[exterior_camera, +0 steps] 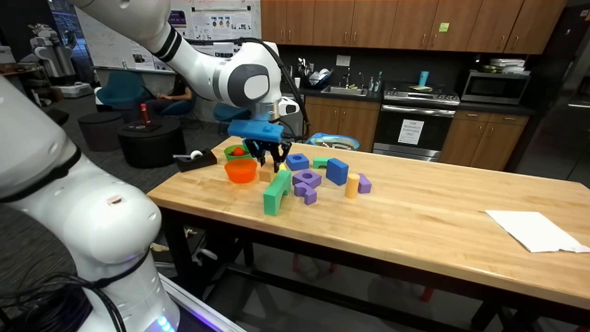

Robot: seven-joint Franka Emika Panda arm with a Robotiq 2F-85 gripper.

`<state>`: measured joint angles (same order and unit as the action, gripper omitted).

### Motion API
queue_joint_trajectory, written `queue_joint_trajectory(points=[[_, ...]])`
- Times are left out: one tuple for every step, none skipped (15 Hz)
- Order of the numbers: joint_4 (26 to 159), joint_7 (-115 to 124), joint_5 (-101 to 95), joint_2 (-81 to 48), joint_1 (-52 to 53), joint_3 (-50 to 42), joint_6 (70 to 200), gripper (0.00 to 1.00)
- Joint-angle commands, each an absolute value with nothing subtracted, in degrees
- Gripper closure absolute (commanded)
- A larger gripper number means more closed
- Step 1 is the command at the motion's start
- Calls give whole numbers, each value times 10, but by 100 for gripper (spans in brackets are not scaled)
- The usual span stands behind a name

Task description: Stack the orange arch and yellow triangle on top of the bigger green arch

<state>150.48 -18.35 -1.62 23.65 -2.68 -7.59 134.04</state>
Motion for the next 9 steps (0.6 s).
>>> queue_joint_trajectory(points=[[1511, -164, -17, 223, -28, -76, 1391, 84], [1512, -164, -17, 220, -28, -76, 1403, 84], [1512, -164, -17, 217, -29, -77, 1408, 84], [1510, -163, -18, 215, -30, -78, 1408, 84], [1508, -166, -16, 214, -30, -80, 1404, 84], [1507, -170, -15, 216, -30, -81, 1396, 84], [1504, -167, -19, 221, -32, -80, 1384, 84], [1501, -170, -21, 225, -33, -81, 1373, 84], [1498, -167, -26, 228, -36, -79, 1368, 84]])
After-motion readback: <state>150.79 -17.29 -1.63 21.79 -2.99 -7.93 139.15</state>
